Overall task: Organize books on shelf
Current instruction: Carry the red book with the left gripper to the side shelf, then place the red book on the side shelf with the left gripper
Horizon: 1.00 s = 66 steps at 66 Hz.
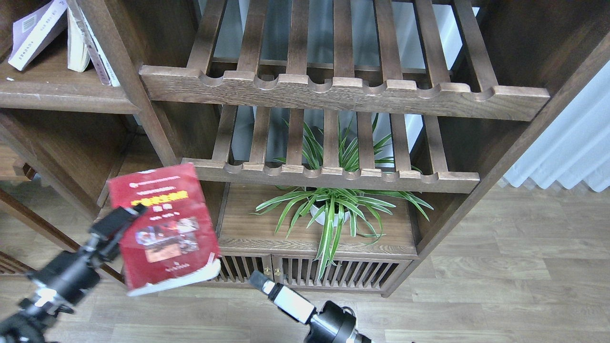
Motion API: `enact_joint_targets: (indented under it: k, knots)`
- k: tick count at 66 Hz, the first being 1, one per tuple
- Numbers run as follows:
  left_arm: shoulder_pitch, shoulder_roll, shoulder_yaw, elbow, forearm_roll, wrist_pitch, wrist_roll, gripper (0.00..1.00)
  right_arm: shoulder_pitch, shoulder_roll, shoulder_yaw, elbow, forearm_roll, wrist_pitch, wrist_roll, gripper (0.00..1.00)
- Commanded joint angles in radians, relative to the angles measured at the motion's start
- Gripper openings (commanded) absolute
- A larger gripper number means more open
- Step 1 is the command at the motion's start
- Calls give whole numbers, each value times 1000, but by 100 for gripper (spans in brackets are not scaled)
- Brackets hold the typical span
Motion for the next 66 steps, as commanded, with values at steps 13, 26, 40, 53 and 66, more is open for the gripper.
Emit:
enact_joint_targets:
  k: [13,26,40,53,66]
  knots:
    - [10,128,-219,10,4,0,9,7,-3,0,34,0,5,0,0,100]
    - [6,177,-297,42,10,0,111,7,-9,0,37,0,5,0,-3,100]
    - [-76,179,-338,117,25,0,193,7,-11,0,32,0,4,0,-8,100]
    - [-195,184,-380,217,139,0,205,7,-12,0,32,0,4,0,-8,100]
    - [-376,184,-360,237,271,0,207,7,-12,0,34,2,4,0,-8,100]
